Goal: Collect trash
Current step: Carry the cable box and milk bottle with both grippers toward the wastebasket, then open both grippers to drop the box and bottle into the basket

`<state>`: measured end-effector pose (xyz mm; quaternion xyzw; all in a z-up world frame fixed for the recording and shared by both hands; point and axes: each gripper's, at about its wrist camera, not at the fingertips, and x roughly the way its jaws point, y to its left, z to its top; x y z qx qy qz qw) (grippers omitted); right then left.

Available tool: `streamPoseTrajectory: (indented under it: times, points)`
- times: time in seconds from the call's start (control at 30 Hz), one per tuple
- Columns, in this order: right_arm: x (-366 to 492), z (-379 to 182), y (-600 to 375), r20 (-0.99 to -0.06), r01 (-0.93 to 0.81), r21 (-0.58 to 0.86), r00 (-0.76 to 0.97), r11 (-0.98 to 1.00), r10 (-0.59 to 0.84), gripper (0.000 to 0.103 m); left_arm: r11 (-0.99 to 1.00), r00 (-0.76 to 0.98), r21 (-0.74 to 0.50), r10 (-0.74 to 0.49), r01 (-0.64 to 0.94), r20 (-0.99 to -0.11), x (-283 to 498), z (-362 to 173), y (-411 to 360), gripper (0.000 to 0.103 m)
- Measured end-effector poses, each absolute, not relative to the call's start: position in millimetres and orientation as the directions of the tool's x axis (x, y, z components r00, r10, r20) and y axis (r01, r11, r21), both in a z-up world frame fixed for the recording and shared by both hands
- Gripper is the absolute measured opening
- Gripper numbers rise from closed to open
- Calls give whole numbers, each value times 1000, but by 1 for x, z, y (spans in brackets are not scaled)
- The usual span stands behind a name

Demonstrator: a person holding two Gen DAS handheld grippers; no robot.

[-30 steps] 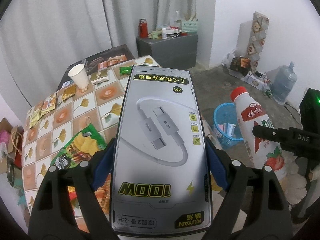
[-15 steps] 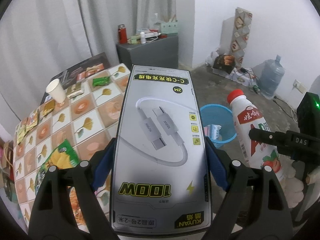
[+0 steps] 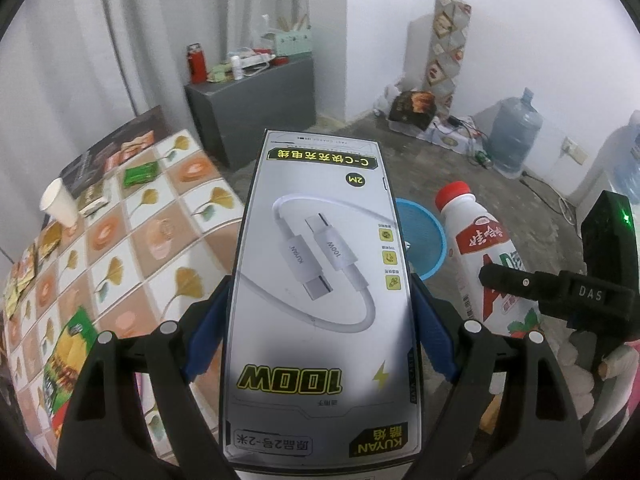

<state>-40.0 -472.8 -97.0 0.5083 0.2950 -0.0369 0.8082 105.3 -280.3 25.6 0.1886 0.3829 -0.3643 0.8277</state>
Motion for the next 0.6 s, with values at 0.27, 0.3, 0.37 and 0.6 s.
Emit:
streamPoseTrajectory:
  times: [0.27, 0.3, 0.37, 0.6]
  points:
    - [-46, -116, -493, -533, 405, 802, 818, 438, 219, 58, 617, 356, -12, -470, 787, -808, 114, 5, -318, 80]
    - [-48, -119, -497, -536, 415, 802, 817, 430, 213, 58, 612, 342, -22, -471, 791, -813, 116, 2, -322, 80]
    - [-53, -125, -507, -546, 436, 798, 815, 416, 193, 58, 602, 298, -55, -470, 796, -831, 123, -7, -335, 80]
    - [-94, -157, -563, -624, 581, 752, 780, 310, 51, 58, 596, 111, -225, -474, 771, -874, 157, -45, -376, 80]
